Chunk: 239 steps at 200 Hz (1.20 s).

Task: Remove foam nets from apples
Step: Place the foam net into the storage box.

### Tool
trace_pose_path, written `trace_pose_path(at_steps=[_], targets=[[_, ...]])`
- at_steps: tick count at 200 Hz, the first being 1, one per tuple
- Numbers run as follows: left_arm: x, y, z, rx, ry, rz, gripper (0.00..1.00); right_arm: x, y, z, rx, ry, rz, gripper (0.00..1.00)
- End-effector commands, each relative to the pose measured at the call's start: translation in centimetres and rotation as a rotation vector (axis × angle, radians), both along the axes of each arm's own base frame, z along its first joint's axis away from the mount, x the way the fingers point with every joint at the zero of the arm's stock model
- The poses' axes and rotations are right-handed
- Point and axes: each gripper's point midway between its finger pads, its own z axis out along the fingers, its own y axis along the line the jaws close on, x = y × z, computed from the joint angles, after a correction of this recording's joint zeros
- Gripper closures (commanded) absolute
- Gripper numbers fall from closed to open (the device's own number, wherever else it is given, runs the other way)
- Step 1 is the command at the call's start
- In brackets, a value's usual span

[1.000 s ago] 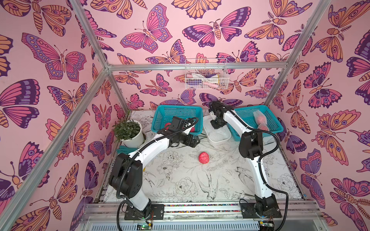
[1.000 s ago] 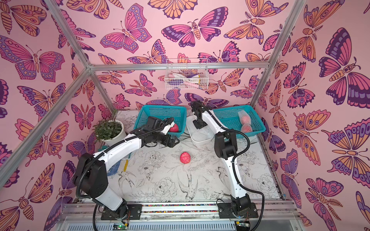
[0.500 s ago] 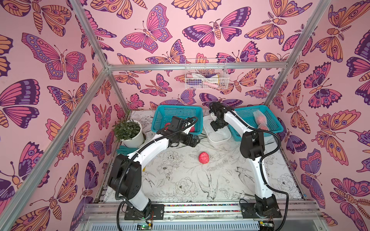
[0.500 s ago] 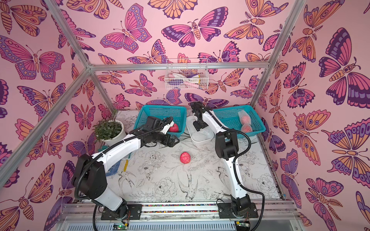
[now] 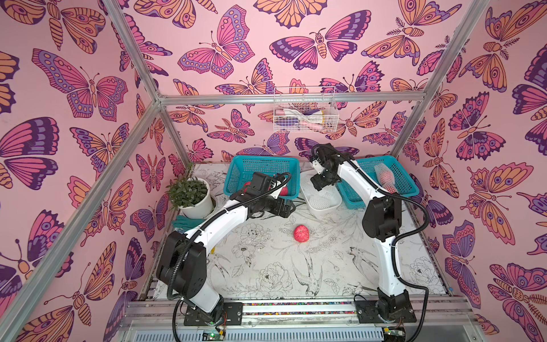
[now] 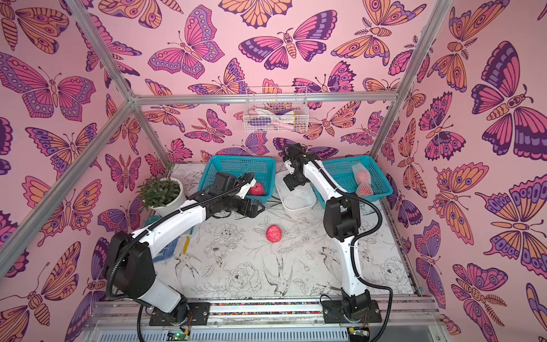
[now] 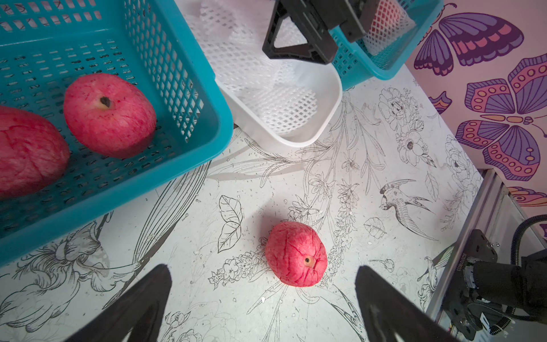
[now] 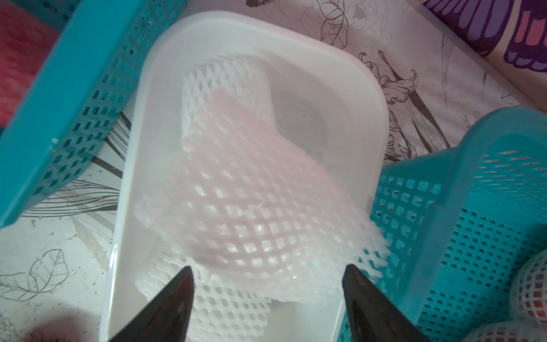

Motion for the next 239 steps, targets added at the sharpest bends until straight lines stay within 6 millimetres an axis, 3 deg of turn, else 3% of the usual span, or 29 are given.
trace_pose_path(at_steps=[1,39,76,122,156,197,239], targets=[[-0.7,-0.1,0.6,-0.020,0.000,-0.013,0.01,0.2,-0.2,2.7,0.050,-0.047,0.009,0.23],[-0.5,-0.2,0.4,-0.017,0.003,-0.014,0.01,1.5,-1.1,3.1,0.099,-0.080,-0.012,0.31],[-0.4,-0.4,0.0,-0.014,0.015,-0.013,0.01,2.6,-1.8,0.1,0.090,-0.028,-0.029,0.32],[-0.5,-0.3,-0.5,-0.010,0.029,-0.012,0.01,3.4,-0.8,-2.9,0.122,0.002,0.006,0.26],[-0.5,-0.5,-0.5,-0.015,0.033,-0.013,0.01,2.9,-0.8,-4.7,0.188,0.075,-0.083,0.33],[-0.7,-0.5,-0.6,-0.006,0.026,-0.017,0.00,1.6,-0.9,-6.7,0.223,0.137,-0.181,0.33],[-1.6,-1.0,-0.8,0.005,0.025,-0.041,0.00,1.9,-1.9,-7.6,0.176,0.126,-0.240,0.30]])
